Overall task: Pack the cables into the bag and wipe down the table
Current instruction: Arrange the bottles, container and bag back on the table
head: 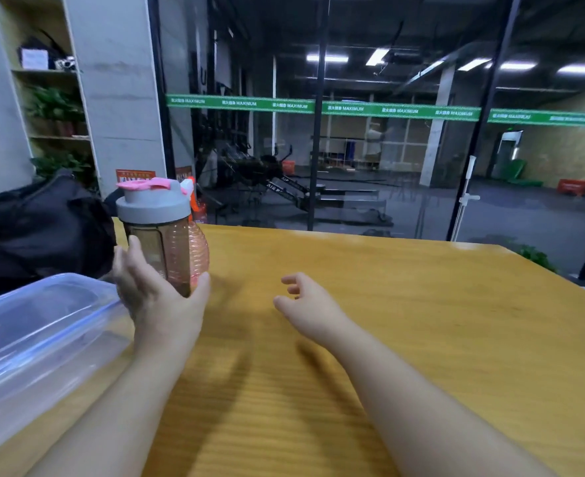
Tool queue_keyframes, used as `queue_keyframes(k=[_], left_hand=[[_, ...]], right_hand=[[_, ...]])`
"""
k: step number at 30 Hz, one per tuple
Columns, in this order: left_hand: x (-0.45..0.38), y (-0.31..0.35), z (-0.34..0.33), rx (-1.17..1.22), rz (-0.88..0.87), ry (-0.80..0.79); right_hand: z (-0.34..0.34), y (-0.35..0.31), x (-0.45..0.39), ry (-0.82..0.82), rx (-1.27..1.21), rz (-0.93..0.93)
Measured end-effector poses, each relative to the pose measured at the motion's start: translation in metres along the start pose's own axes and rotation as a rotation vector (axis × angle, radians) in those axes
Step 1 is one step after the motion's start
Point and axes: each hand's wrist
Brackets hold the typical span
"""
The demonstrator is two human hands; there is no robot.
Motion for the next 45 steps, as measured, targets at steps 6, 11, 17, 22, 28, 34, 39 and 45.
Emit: queue_keyframes(k=[6, 11, 17, 22, 28, 34, 39, 45], left_hand=[[-0.007, -0.015, -0.016, 0.006, -0.074, 0.050], [-0.014, -0.031, -0.026, -0.003, -0.101, -0.026], [-0.014, -0.035, -0.035, -0.055, -0.144, -0.042], [-0.016, -0.043, -0.036, -0.055, -0.052, -0.015], [-0.015, -0.056, -0.038, 0.038, 0.122, -0.061], [-0.019, -0.059, -0.037, 0.061, 0.172, -0.083], [-0.019, -0.060, -0.036, 0.037, 0.177, -0.103], [-0.019, -0.061, -0.037, 0.010, 0.179, -0.114]], right_hand=[[-0.035, -0.015, -0.026, -0.018, -0.224, -0.078], [-0.054, -0.030, -0.048, 0.012, -0.277, -0.019], [-0.070, -0.053, -0.079, 0.021, -0.304, 0.095], [-0.085, -0.074, -0.107, -0.090, -0.318, 0.097], [-0.094, -0.092, -0.137, -0.213, -0.321, 0.077], [-0.094, -0.093, -0.152, -0.360, -0.231, 0.133], [-0.096, -0.091, -0.157, -0.459, -0.215, 0.117], [-0.087, -0.090, -0.156, -0.436, -0.162, 0.154]])
Point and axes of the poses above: each hand's wrist, its own x-axis away from the middle knuckle, its own z-axis out of the back of the hand, y = z × x, and after that the axes turned 11 degrees about -z, right-handed
